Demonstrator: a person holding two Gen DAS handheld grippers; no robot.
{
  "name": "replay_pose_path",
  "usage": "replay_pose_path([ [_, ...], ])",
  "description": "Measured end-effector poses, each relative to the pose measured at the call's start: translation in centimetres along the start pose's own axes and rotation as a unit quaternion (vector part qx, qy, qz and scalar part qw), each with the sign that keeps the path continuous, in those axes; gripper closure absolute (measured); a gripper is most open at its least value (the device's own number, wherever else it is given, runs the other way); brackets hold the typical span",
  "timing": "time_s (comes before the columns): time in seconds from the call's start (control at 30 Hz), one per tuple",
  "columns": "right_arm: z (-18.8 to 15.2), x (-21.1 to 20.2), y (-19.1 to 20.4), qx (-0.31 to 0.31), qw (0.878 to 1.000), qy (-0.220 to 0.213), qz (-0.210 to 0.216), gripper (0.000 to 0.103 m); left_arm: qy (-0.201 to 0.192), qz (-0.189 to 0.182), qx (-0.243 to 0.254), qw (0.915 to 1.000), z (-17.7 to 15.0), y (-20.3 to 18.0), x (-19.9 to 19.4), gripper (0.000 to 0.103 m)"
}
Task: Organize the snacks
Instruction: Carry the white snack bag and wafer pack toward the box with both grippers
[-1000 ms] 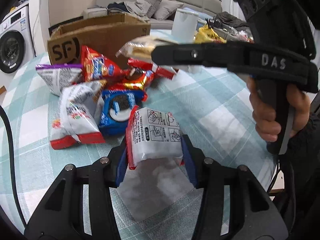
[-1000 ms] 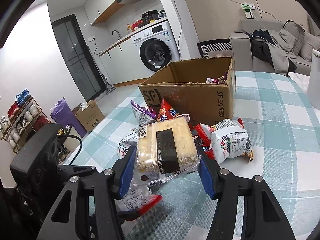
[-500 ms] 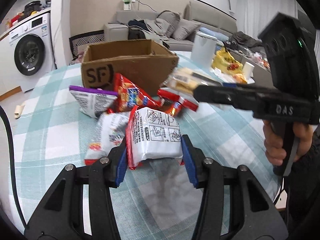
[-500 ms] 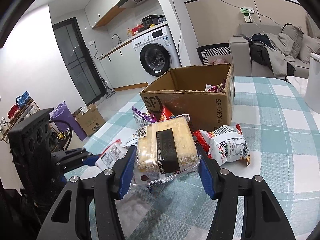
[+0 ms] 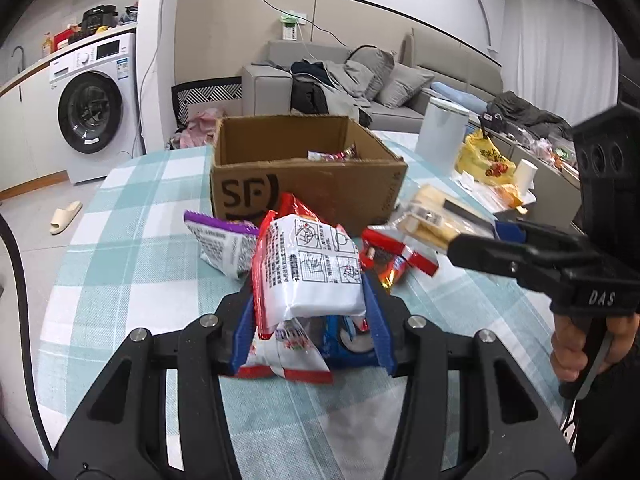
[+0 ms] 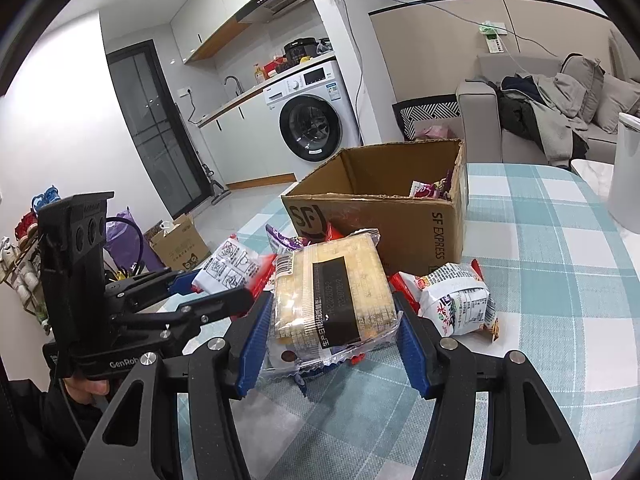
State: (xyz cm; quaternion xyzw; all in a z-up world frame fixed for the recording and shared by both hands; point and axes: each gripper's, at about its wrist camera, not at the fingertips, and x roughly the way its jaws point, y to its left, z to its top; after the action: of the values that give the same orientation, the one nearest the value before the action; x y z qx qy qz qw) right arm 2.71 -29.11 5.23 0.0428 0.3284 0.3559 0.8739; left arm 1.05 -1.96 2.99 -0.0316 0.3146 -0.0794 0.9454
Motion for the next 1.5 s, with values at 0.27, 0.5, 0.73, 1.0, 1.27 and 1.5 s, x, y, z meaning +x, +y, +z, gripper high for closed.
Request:
replay_pose_path([
  [0.27,1.2,-0.3,0.6,0.0,1.0,-0.018,-0.008,0.045,-0.014,0.008,-0.002,0.9999,2.3,0.7,0.3,0.057],
  [0.5,3.1,-0.8,0.8,0.013,0.999,-0.037,-0.028,0.045,-0.021,0.013,0.004,0.9997,4.4,1.0,0.7,0.057],
  [0.73,5.0,-1.1,0.6,0.028,0.997,-0.048,-0.045,0.045,-0.021,0.012,-0.003,0.9997,5.9,1.5,1.6,0.057],
  [1.0,7.1,-0.9,0.1,0.038,0.996,-0.056,-0.053,0.045,-0.024,0.016,-0.008,0.9996,7.7,2.4,2.6,0.057],
  [1.27,8.6,-0.5,-0.3,0.042,0.996,-0.059,-0.058,0.045,-0.03,0.021,-0.008,0.9993,10.1,3.1,3.4,0.057],
  [1.5,9.4,0.5,-1.1,0.05,0.995,-0.055,-0.064,0.045,-0.025,0.024,-0.01,0.9993,11.3,3.6,4.9,0.057],
])
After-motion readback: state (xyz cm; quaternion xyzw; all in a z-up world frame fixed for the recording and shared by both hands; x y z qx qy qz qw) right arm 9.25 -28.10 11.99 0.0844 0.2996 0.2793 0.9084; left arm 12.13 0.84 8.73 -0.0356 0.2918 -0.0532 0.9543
